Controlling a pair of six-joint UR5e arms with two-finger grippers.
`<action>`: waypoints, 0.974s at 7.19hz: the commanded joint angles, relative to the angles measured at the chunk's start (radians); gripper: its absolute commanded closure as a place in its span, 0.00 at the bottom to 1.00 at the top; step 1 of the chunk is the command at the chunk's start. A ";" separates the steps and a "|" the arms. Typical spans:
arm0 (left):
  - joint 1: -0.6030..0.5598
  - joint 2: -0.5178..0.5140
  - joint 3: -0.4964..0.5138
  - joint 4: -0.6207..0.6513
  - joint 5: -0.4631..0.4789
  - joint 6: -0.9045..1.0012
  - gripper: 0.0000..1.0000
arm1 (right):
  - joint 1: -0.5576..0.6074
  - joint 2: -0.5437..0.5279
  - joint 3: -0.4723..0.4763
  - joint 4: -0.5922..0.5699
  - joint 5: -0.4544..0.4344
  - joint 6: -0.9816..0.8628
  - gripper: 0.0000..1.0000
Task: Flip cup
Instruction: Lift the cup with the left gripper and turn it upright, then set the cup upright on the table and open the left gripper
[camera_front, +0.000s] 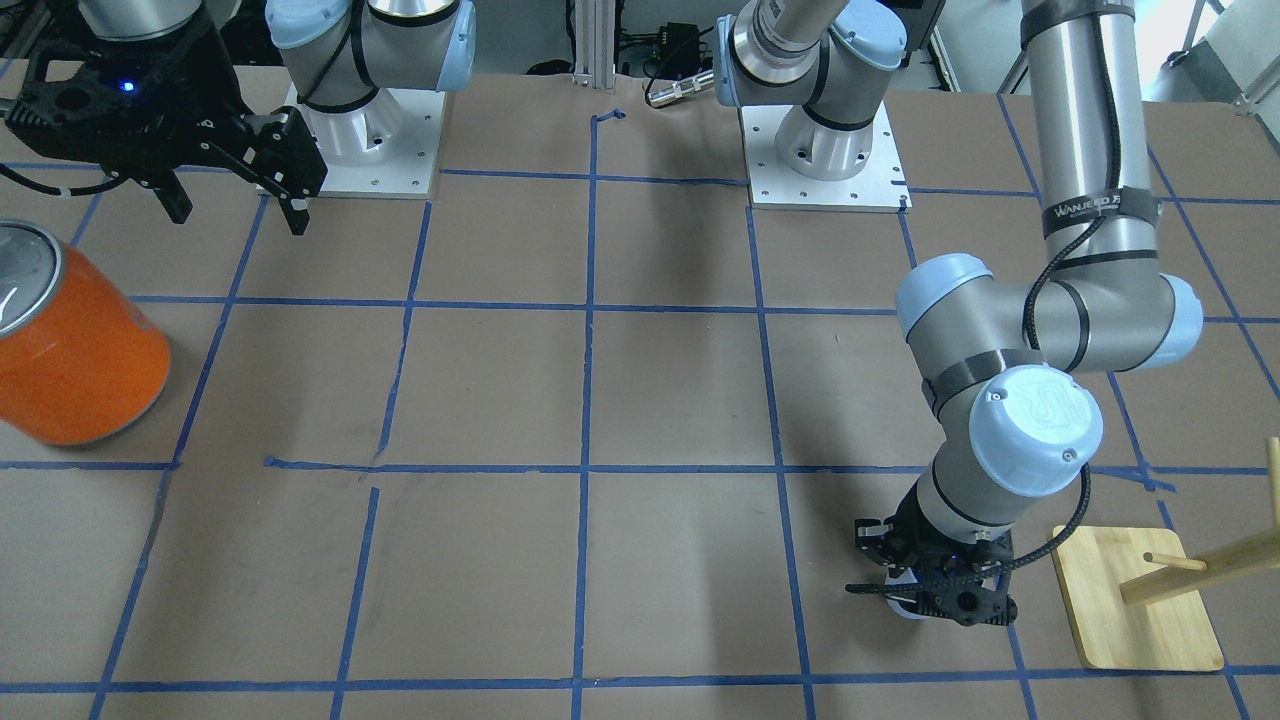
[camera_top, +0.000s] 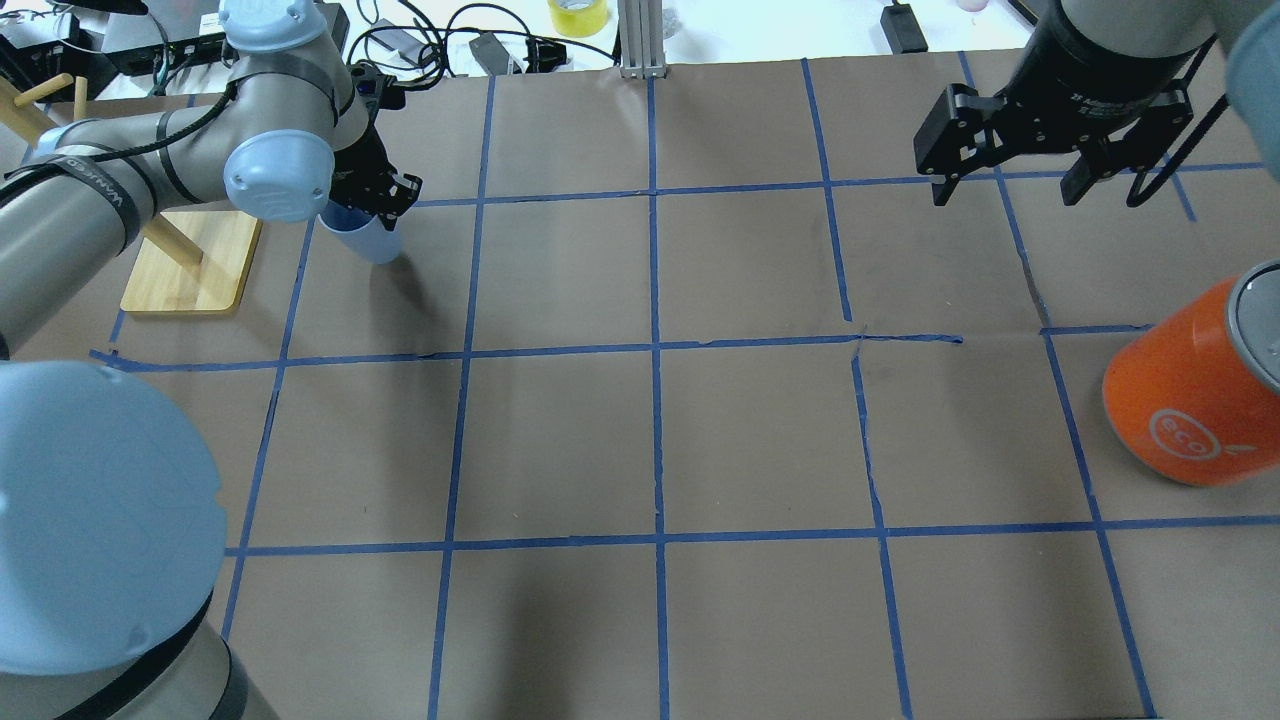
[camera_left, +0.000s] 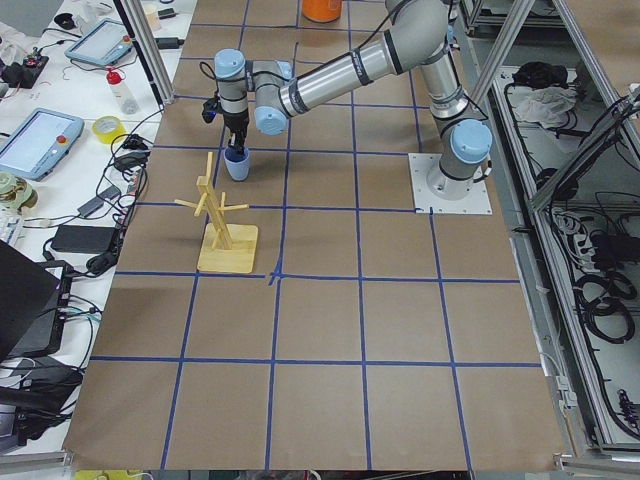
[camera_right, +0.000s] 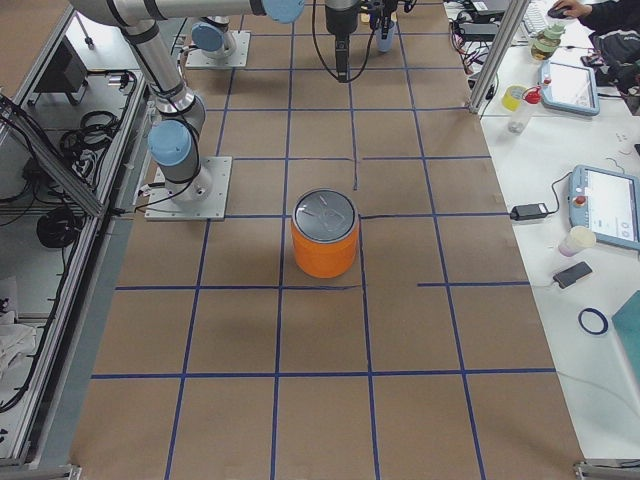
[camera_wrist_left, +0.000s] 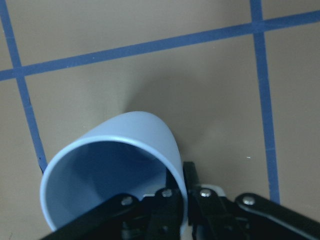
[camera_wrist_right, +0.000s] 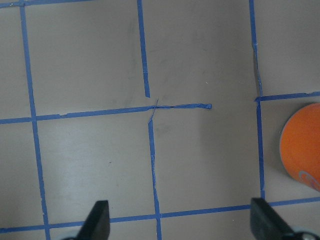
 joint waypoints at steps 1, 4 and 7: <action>0.000 -0.002 -0.001 0.003 0.000 0.001 0.29 | 0.000 0.000 0.000 0.000 0.001 0.000 0.00; -0.021 0.115 0.016 -0.155 0.021 -0.015 0.00 | 0.000 0.000 0.002 0.000 0.001 0.000 0.00; -0.075 0.359 0.019 -0.418 0.021 -0.072 0.00 | 0.000 0.001 0.002 0.000 0.002 0.000 0.00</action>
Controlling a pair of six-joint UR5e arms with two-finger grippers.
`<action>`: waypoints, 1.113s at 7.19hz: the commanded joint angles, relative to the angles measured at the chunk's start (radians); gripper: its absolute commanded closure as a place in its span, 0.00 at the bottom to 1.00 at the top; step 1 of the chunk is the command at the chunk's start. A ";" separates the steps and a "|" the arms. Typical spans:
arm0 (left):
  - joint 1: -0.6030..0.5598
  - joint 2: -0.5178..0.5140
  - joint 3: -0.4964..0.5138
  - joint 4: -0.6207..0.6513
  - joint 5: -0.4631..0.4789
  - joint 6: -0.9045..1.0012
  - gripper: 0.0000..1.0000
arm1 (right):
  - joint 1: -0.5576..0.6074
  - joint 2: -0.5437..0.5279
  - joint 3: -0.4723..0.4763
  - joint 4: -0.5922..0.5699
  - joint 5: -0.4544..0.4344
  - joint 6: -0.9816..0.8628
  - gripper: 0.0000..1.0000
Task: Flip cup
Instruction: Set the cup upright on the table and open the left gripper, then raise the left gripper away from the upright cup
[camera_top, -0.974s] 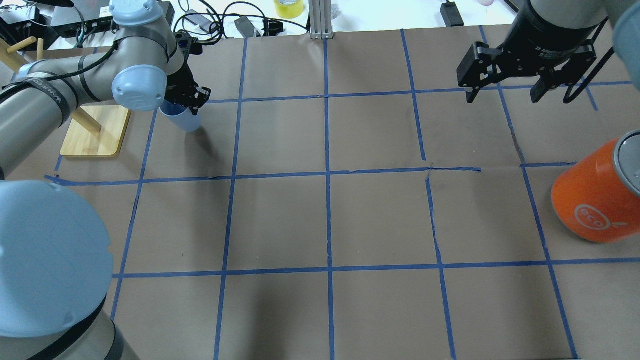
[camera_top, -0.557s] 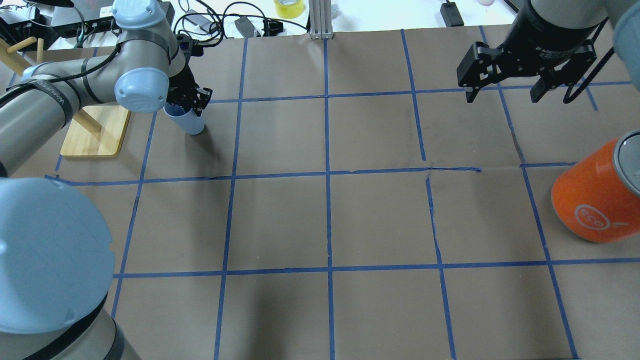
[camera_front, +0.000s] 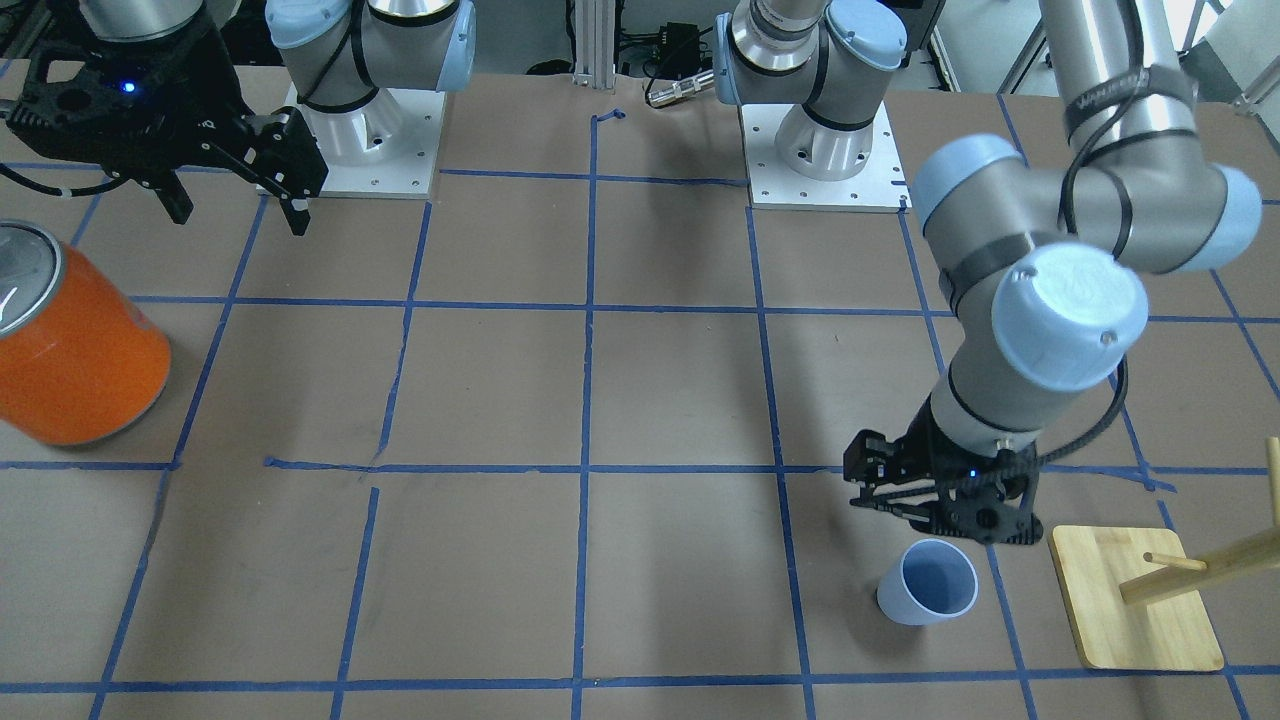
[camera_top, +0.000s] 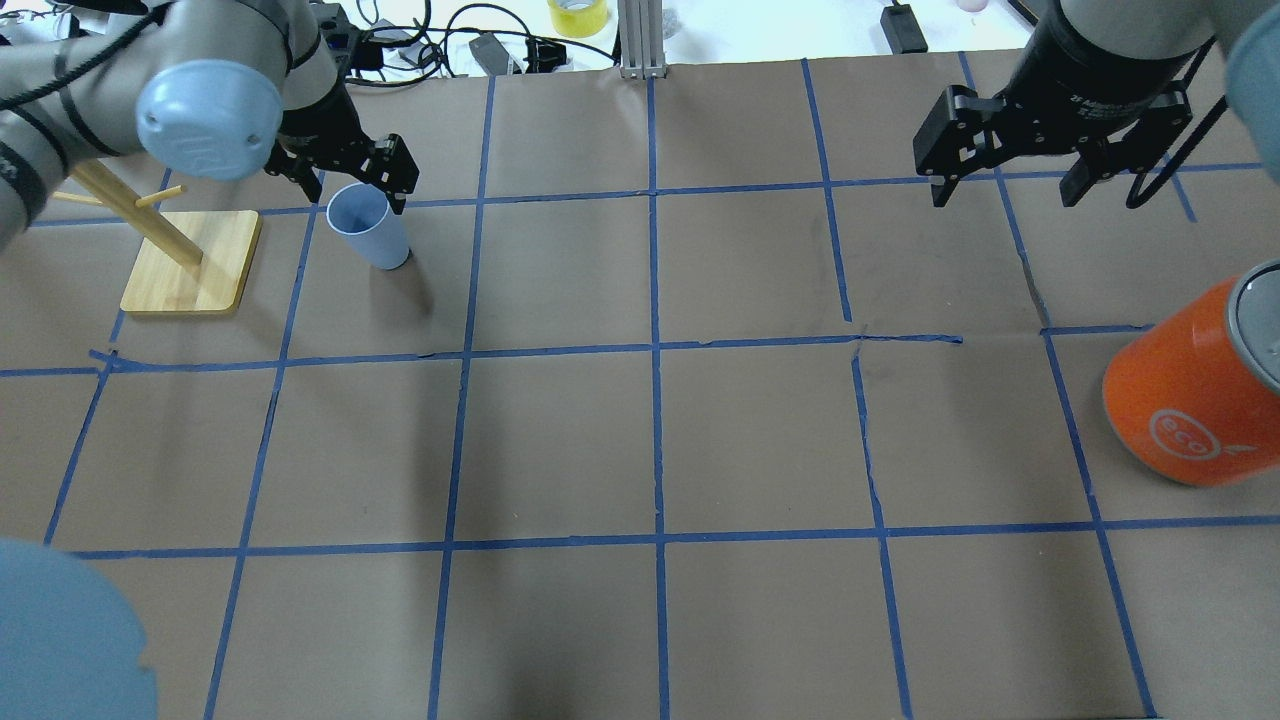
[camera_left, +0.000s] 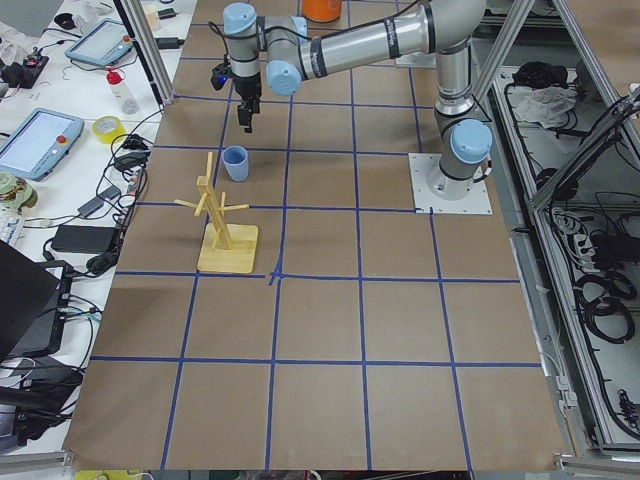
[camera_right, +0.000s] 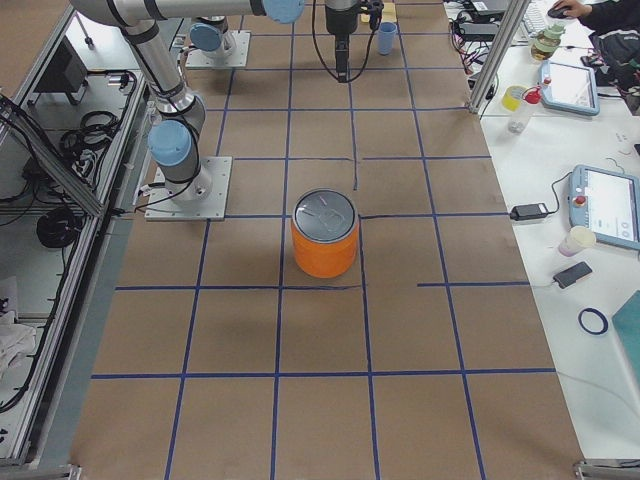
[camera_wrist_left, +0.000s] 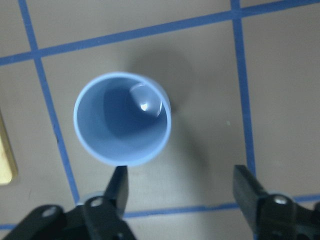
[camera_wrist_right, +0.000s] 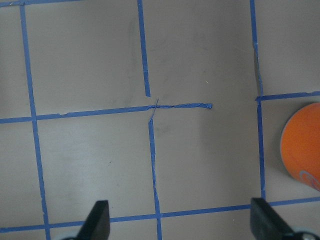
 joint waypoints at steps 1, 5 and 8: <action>-0.091 0.168 -0.011 -0.135 0.001 -0.094 0.00 | 0.000 0.000 0.000 0.000 0.003 0.000 0.00; -0.172 0.299 -0.070 -0.129 -0.002 -0.156 0.00 | 0.002 0.022 -0.003 -0.098 0.084 0.005 0.00; -0.168 0.318 -0.090 -0.184 0.005 -0.162 0.00 | 0.002 0.020 -0.003 -0.094 0.084 0.002 0.00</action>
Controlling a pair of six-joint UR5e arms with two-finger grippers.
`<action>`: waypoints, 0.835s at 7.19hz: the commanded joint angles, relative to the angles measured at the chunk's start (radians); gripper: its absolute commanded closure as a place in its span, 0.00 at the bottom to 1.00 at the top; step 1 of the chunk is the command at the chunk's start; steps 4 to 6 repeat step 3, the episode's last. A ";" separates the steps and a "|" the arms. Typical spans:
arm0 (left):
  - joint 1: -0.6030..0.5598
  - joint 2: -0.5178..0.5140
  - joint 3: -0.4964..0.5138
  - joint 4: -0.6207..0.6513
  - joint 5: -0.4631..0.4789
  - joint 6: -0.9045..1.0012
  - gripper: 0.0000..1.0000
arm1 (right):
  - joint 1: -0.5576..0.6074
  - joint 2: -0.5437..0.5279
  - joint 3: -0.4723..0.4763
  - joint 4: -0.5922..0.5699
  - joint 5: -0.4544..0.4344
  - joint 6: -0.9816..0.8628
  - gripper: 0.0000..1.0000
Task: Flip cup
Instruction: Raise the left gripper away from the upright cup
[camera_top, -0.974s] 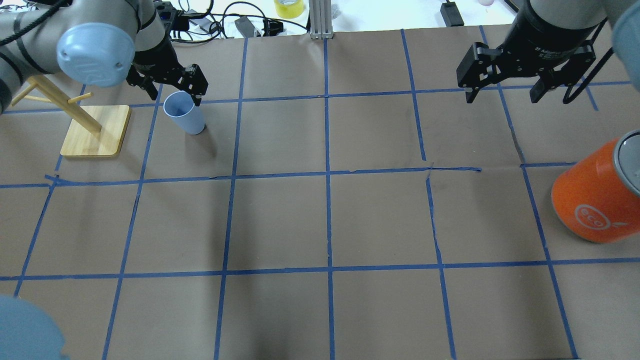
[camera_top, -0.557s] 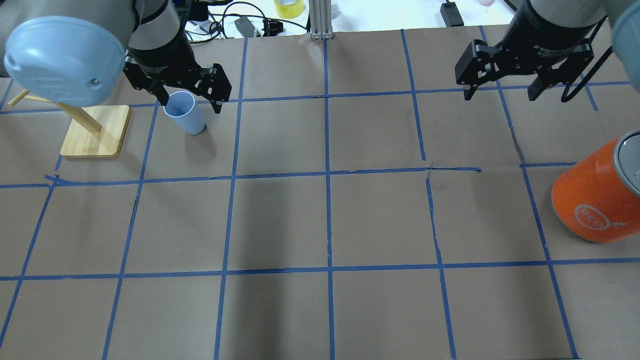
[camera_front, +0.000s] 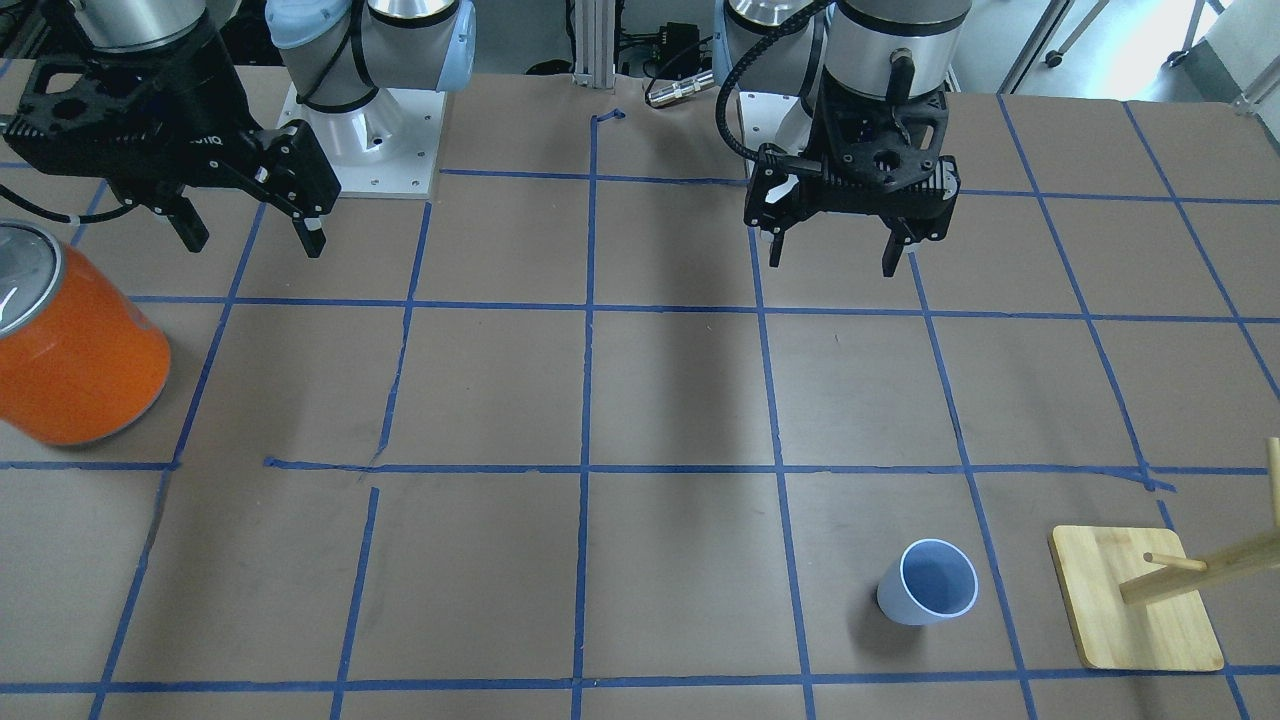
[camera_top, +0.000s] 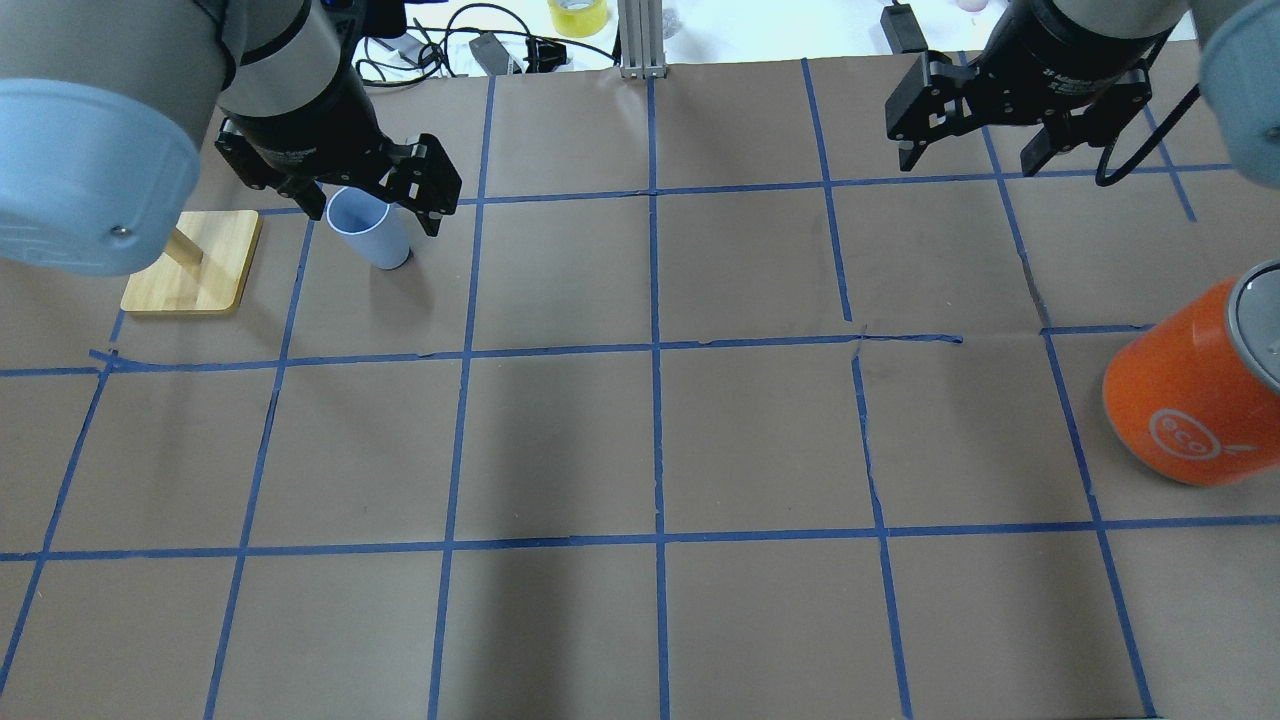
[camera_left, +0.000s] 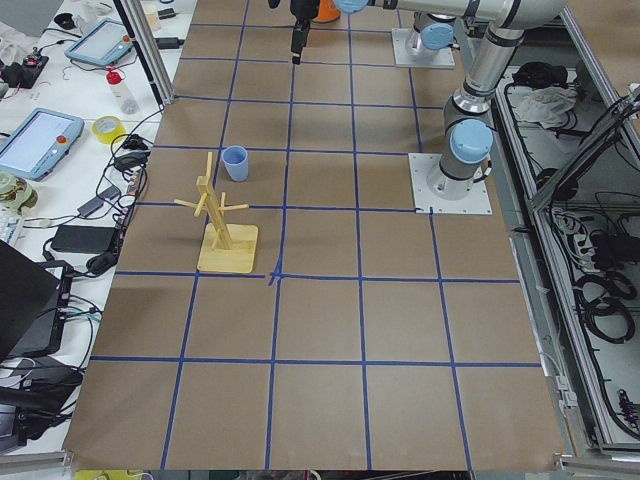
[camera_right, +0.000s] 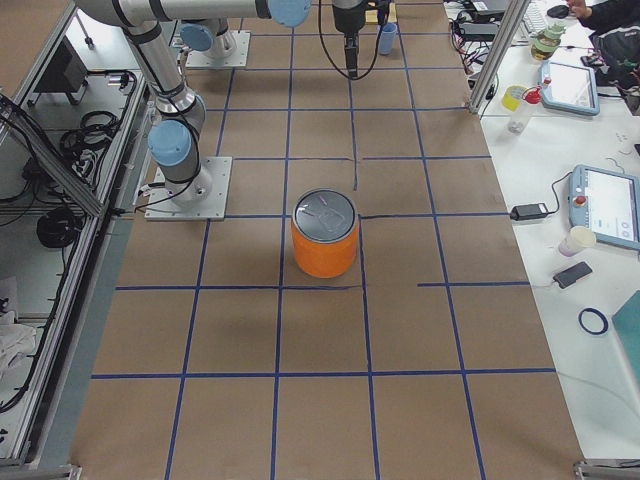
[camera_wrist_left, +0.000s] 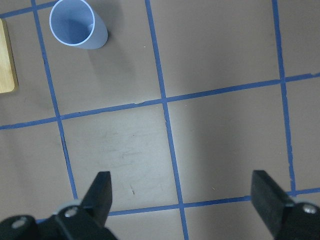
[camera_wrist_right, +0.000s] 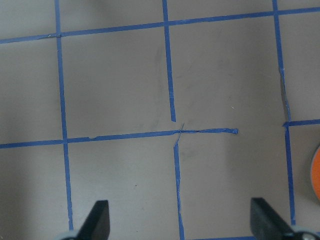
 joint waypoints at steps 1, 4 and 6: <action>0.004 0.009 -0.002 -0.036 0.011 -0.022 0.00 | 0.000 -0.001 0.000 0.003 0.001 -0.002 0.00; 0.019 0.010 0.007 -0.036 -0.006 -0.056 0.00 | 0.000 -0.002 0.002 0.004 0.001 -0.002 0.00; 0.019 0.010 0.007 -0.036 -0.006 -0.056 0.00 | 0.000 -0.002 0.002 0.004 0.001 -0.002 0.00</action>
